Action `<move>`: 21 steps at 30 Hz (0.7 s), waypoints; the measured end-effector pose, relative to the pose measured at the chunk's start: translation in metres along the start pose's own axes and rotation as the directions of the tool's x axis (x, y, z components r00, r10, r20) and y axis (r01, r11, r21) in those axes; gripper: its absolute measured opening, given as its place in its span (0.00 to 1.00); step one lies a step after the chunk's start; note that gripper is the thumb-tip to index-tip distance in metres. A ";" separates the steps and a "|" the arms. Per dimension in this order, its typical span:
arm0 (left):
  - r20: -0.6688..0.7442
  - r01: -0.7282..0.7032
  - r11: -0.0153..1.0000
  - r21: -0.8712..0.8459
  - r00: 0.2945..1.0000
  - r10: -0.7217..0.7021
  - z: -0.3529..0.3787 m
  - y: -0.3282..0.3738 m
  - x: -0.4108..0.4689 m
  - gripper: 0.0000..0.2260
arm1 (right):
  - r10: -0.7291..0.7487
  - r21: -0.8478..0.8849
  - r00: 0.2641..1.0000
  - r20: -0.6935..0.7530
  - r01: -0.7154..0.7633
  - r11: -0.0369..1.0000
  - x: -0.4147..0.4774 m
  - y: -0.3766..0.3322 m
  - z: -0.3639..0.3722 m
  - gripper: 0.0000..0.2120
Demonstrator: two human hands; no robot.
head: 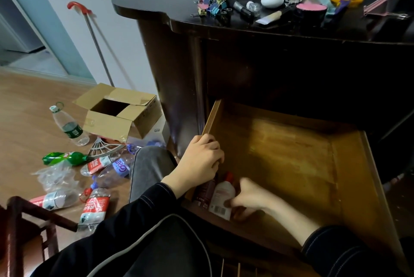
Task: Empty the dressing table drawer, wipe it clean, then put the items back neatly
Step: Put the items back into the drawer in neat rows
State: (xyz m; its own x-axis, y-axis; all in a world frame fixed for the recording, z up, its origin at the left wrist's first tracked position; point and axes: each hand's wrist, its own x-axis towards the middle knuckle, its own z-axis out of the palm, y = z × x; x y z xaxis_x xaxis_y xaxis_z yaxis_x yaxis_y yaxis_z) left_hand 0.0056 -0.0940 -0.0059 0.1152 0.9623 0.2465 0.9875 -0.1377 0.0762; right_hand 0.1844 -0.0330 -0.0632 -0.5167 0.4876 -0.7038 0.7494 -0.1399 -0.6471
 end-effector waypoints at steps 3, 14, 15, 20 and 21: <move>0.008 0.004 1.000 0.000 1.000 -0.004 -0.001 0.001 0.000 0.07 | -0.013 -0.002 1.000 0.010 0.013 1.000 0.001 0.001 0.005 0.21; 0.010 -0.004 1.000 -0.002 1.000 0.004 0.000 0.001 0.000 0.07 | -0.098 -0.254 0.995 0.031 0.103 0.962 0.000 0.002 -0.002 0.26; 0.013 -0.003 1.000 -0.001 1.000 0.003 -0.001 0.001 0.001 0.07 | -0.100 -0.284 0.995 0.015 0.100 0.954 -0.001 0.001 -0.004 0.32; -0.011 -0.008 1.000 -0.003 1.000 0.008 -0.004 0.001 0.000 0.08 | -0.199 -0.276 0.973 -0.117 0.160 0.948 -0.015 -0.008 -0.021 0.37; -0.013 -0.011 1.000 -0.007 1.000 0.011 -0.005 0.001 -0.001 0.08 | -0.224 -0.265 0.963 -0.152 0.178 0.948 -0.023 -0.012 -0.027 0.32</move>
State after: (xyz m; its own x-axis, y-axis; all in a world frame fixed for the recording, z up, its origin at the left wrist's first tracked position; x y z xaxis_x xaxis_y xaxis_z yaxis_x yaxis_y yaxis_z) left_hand 0.0062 -0.0959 -0.0016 0.1245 0.9575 0.2602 0.9855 -0.1498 0.0798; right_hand 0.1983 -0.0198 -0.0311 -0.6020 0.6316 -0.4884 0.7279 0.1828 -0.6609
